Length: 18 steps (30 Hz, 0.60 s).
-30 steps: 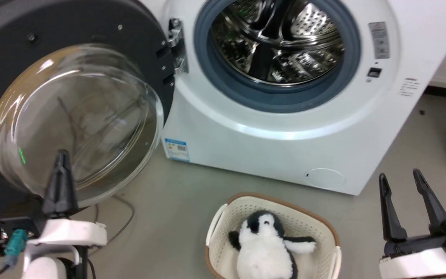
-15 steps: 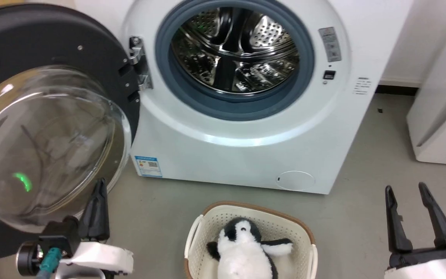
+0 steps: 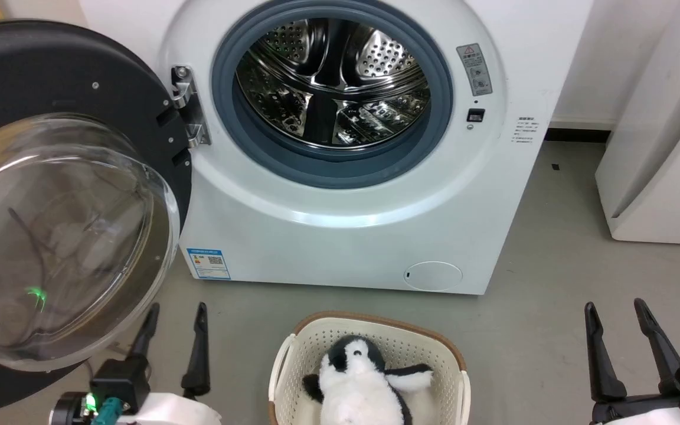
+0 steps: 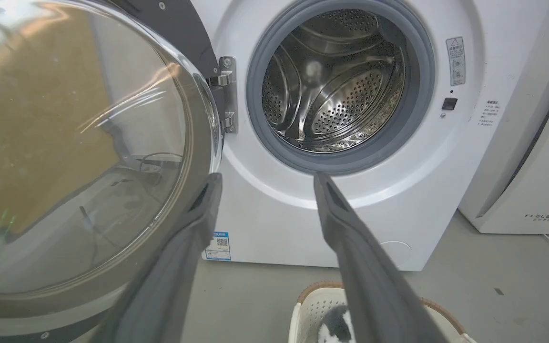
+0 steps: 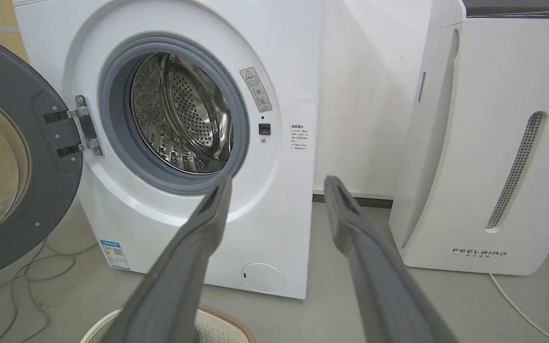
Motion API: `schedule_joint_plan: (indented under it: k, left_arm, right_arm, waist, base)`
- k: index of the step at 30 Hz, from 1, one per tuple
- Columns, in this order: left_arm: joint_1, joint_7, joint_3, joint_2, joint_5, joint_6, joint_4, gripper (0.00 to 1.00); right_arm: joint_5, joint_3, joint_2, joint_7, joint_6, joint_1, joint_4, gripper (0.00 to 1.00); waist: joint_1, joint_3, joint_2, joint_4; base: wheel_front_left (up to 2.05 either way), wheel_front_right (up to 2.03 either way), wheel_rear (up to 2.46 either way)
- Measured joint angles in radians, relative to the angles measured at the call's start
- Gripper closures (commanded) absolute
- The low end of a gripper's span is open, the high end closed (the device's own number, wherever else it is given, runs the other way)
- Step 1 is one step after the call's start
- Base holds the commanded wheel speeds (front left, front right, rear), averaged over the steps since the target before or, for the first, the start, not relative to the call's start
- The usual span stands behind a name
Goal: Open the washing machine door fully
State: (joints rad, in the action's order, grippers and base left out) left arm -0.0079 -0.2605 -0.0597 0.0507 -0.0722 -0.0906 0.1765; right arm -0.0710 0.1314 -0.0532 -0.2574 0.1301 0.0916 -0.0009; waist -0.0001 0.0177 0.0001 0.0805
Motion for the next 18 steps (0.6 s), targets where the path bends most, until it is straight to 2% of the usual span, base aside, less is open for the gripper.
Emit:
schedule_joint_plan:
  k: [9, 10, 18]
  left_arm:
    - [0.014, 0.000, 0.035, 0.000, -0.013, 0.009, 0.003, 0.00]
    - [0.014, 0.000, 0.037, -0.001, -0.013, 0.009, 0.003, 1.00]
    - [0.014, 0.008, 0.041, -0.001, -0.013, 0.009, 0.000, 1.00]
  right_arm:
    - [-0.002, 0.000, 0.000, 0.000, 0.000, 0.003, 0.011, 0.00]
    - [-0.002, -0.001, 0.000, 0.000, 0.000, 0.003, 0.011, 1.00]
    - [-0.002, -0.004, 0.000, 0.009, 0.000, 0.002, 0.011, 1.00]
  waist:
    - [0.0000, 0.002, 0.0000, -0.017]
    - [0.0001, 0.002, 0.0000, -0.018]
    - [0.0001, 0.001, 0.0000, -0.021]
  base:
    - [0.00, 0.00, 0.00]
    - [0.00, 0.00, 0.00]
    - [0.00, 0.00, 0.00]
